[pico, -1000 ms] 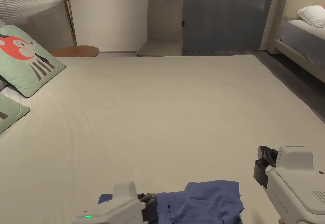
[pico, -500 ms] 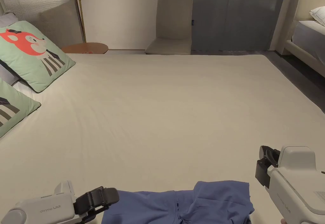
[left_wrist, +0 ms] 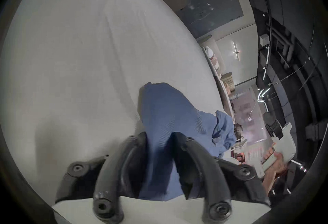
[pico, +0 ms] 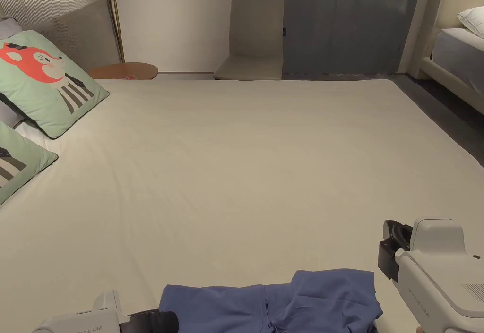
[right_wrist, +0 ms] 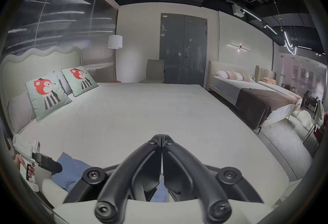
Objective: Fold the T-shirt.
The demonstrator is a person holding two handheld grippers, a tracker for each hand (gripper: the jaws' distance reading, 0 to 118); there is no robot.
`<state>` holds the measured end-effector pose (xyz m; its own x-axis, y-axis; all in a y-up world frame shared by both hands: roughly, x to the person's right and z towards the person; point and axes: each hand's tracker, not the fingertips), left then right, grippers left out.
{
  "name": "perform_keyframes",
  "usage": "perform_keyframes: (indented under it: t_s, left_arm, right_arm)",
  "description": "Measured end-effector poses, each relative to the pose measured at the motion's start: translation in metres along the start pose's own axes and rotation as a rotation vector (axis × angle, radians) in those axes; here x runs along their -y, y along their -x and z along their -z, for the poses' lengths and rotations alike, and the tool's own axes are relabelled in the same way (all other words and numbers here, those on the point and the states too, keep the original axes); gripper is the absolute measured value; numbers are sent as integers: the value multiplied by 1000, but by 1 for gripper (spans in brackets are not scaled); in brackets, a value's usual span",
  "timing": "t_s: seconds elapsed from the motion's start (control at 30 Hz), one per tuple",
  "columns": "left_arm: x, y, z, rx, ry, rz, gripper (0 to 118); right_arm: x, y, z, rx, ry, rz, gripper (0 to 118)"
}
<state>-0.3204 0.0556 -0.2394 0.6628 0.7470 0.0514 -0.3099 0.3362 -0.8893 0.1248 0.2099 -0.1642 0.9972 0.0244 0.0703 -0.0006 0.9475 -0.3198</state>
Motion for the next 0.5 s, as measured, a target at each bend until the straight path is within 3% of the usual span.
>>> perform_keyframes:
  t_s: [0.2, 0.5]
  left_arm:
    - [-8, -5, -21, -34, -43, 61, 8]
    - [-40, 23, -94, -198, -139, 92, 8]
  right_arm:
    - [-1, 1, 1, -9, -2, 5, 0]
    - [-5, 0, 2, -25, -16, 15, 0]
